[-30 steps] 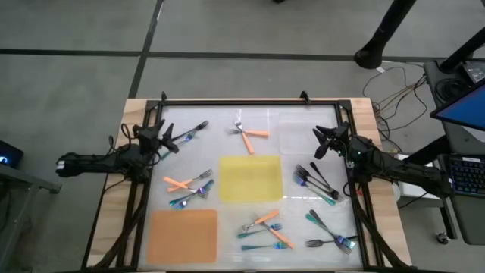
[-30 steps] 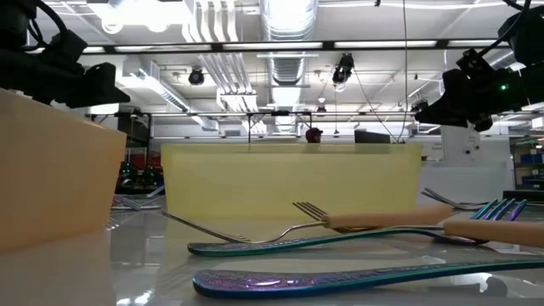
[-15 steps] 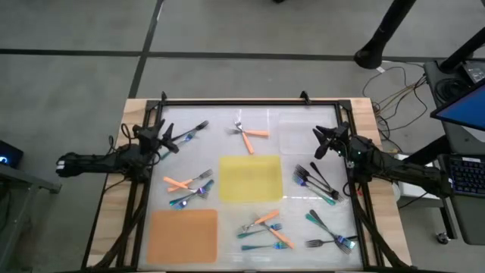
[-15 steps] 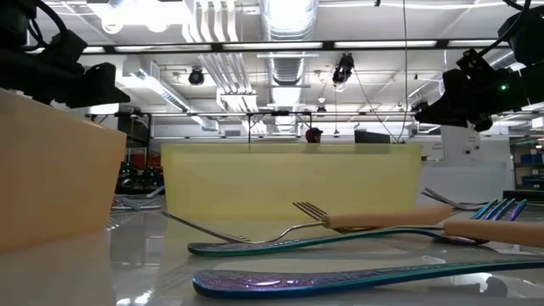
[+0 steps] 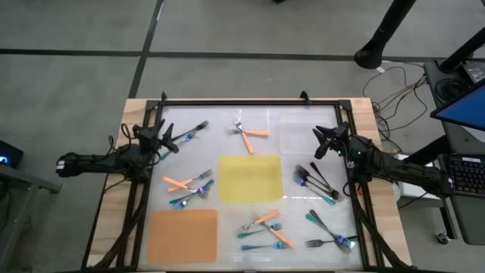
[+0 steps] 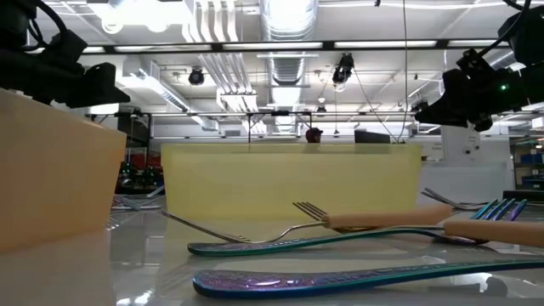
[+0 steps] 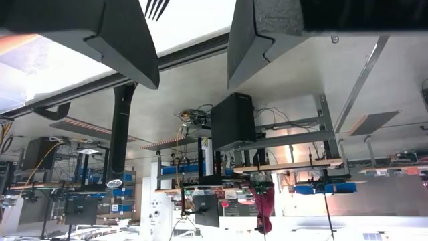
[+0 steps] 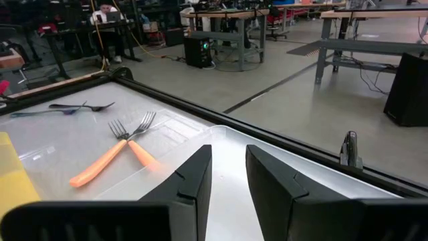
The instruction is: Sort silverware by color (type)
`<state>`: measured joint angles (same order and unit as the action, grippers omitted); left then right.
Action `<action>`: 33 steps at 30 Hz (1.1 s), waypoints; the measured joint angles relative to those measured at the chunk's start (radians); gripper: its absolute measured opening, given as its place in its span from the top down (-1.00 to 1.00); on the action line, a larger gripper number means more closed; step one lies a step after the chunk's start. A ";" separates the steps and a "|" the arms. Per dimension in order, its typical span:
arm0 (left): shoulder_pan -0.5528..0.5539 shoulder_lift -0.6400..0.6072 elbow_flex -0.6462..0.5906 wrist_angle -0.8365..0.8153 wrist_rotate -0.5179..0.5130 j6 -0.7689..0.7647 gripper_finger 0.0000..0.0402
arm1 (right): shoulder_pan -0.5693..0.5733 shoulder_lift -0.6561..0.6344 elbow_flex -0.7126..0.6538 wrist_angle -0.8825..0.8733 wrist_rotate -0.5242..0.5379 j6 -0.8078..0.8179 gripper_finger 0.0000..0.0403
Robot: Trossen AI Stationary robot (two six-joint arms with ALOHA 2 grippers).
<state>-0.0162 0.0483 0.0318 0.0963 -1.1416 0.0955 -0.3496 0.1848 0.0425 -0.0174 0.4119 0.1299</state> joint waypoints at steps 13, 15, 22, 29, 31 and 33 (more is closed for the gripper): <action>0.000 0.000 0.000 0.000 0.000 0.000 0.21 | 0.000 0.000 0.000 0.000 0.000 0.000 0.58; 0.000 0.000 0.000 0.000 0.000 0.000 0.21 | 0.000 0.000 0.000 0.000 0.000 0.000 0.58; 0.000 0.000 0.000 0.000 0.000 0.000 0.21 | 0.000 0.000 0.000 0.000 0.000 0.000 0.58; 0.000 0.000 0.000 0.000 0.000 0.000 0.21 | 0.000 0.000 0.000 0.000 0.000 0.000 0.58; 0.000 0.000 0.000 0.000 0.000 0.000 0.21 | 0.000 0.000 0.000 0.000 0.000 -0.001 0.58; 0.000 0.000 0.000 0.000 0.000 0.000 0.21 | 0.000 0.000 0.000 0.000 0.000 -0.028 0.58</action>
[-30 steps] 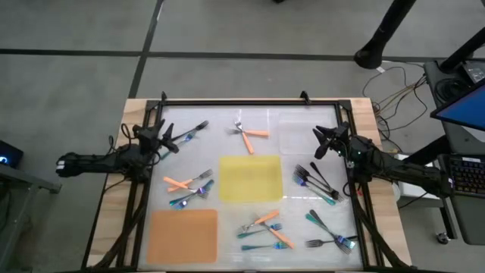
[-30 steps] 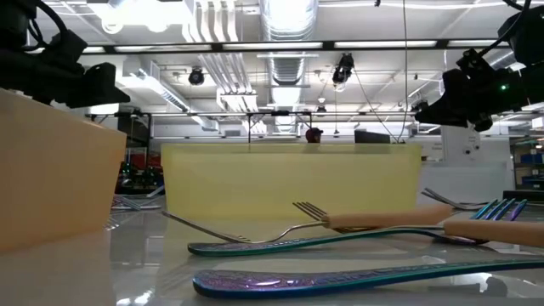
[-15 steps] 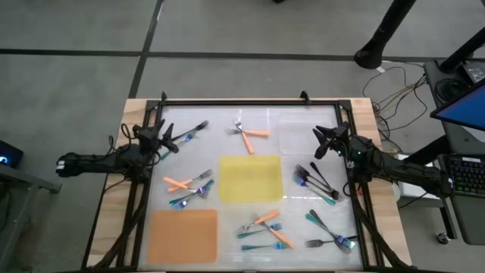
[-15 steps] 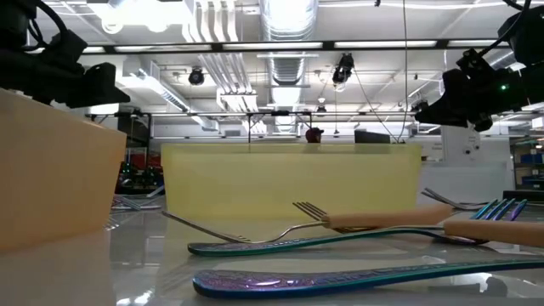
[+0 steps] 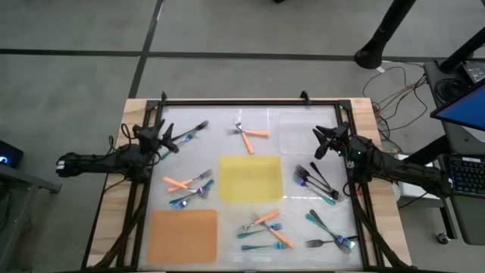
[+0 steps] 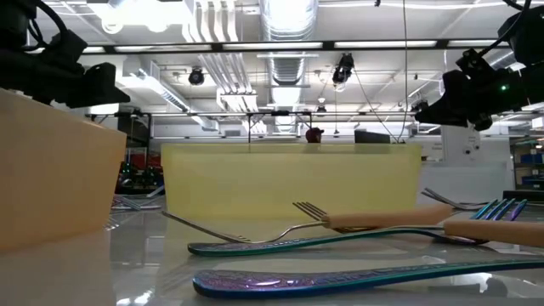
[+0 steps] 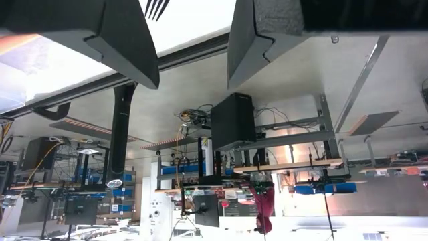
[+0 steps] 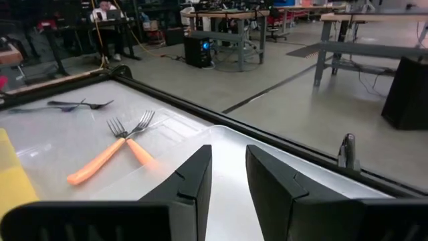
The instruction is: Sort silverware by color (type)
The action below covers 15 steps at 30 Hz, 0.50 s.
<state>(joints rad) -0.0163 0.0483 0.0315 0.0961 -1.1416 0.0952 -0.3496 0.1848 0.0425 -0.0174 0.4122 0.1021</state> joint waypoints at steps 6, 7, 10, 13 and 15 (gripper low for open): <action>0.000 0.000 0.000 0.000 0.000 0.000 0.21 | 0.000 0.000 0.000 0.000 0.000 -0.082 0.58; 0.000 0.000 0.000 0.000 0.000 0.000 0.21 | 0.000 0.000 0.000 0.000 0.000 -0.088 0.58; 0.000 0.000 0.000 0.000 0.000 0.000 0.21 | 0.000 0.000 0.000 0.000 0.000 -0.088 0.58; 0.000 0.000 0.000 0.000 0.000 0.000 0.21 | 0.000 0.000 0.000 0.000 0.000 -0.077 0.58; 0.000 0.000 0.000 0.000 0.000 0.000 0.21 | 0.000 0.000 0.000 0.000 0.000 -0.077 0.58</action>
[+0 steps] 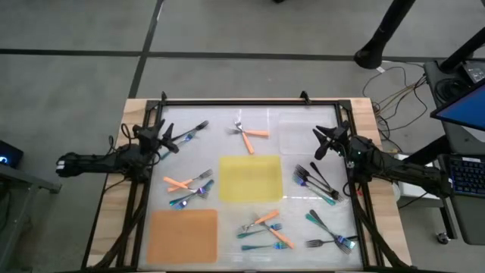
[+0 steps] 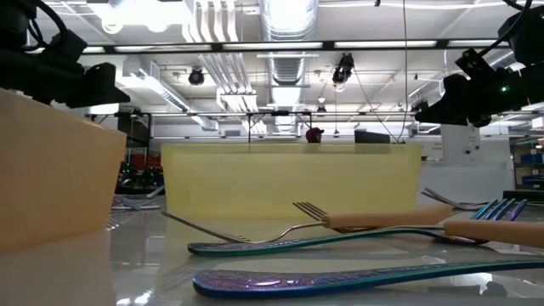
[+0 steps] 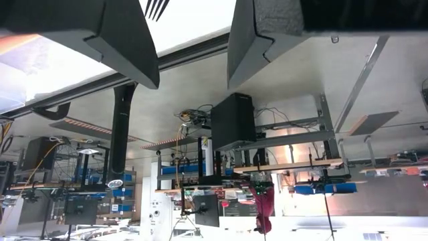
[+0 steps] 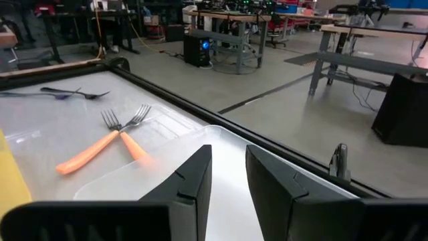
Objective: Sort silverware by color (type)
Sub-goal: Put the black fork into the transparent bin
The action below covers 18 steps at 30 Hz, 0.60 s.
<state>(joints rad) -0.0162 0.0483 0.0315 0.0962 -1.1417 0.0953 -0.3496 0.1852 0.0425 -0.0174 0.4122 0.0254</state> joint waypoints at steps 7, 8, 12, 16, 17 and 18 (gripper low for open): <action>0.000 0.000 0.000 0.000 0.000 0.000 0.21 | -0.001 0.000 0.000 0.000 0.004 -0.065 0.58; 0.000 0.000 0.000 0.000 0.000 0.000 0.21 | -0.001 0.000 0.000 0.000 0.004 -0.076 0.58; 0.000 0.000 0.000 0.000 0.000 0.000 0.21 | -0.001 0.000 0.000 0.004 0.005 -0.091 0.58; 0.000 0.000 0.000 0.000 0.000 0.000 0.21 | -0.001 0.000 -0.001 0.022 0.005 -0.123 0.58; 0.000 0.000 0.000 0.000 0.000 0.000 0.21 | -0.001 0.000 -0.001 0.033 0.005 -0.123 0.58; 0.000 0.000 0.000 0.000 0.000 0.000 0.21 | -0.001 0.000 -0.001 0.042 0.006 -0.122 0.58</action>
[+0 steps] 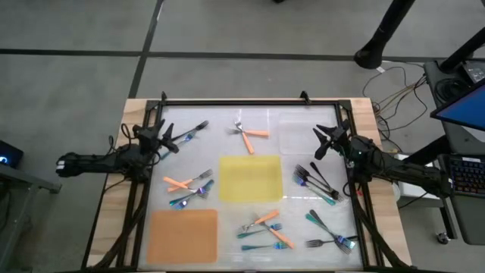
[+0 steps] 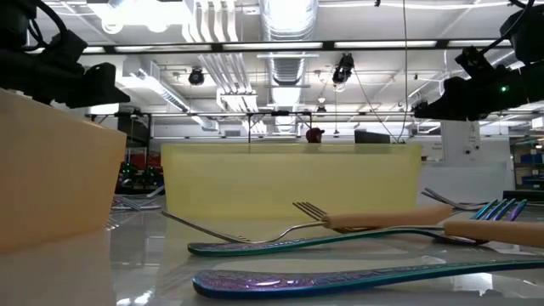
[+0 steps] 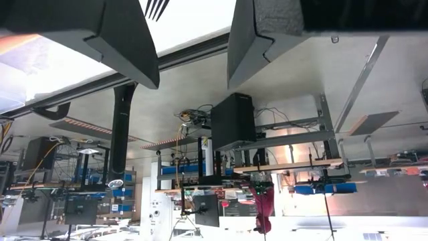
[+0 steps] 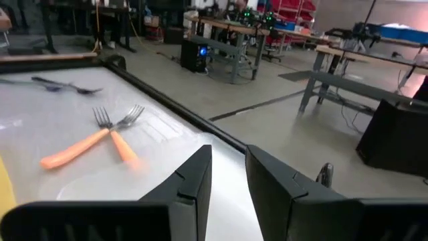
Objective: Sort silverware by color (type)
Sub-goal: Put the black fork into the transparent bin
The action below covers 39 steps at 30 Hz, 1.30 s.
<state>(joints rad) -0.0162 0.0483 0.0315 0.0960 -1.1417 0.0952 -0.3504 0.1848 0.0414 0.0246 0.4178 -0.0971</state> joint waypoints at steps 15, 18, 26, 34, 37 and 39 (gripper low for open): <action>0.000 0.000 0.000 0.000 0.000 0.000 0.21 | -0.001 0.001 0.000 0.162 -0.008 0.334 0.58; 0.000 0.000 0.000 0.000 0.000 0.000 0.21 | -0.001 0.001 0.003 0.223 -0.038 0.372 0.58; 0.000 0.000 0.000 0.000 0.000 0.000 0.21 | -0.001 0.083 0.241 -0.160 -0.054 0.470 0.58; 0.000 0.000 0.000 0.000 0.000 0.000 0.21 | -0.001 0.273 0.526 -0.900 -0.074 0.864 0.58; 0.000 0.000 0.000 0.000 0.000 0.000 0.21 | -0.001 0.324 0.550 -1.083 -0.179 1.034 0.58; 0.000 0.000 0.000 0.000 0.000 0.000 0.21 | -0.001 0.347 0.547 -1.102 -0.266 1.064 0.58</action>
<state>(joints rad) -0.0166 0.0483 0.0315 0.0959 -1.1416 0.0952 -0.3515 0.5319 0.5881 -1.0777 0.1517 0.9666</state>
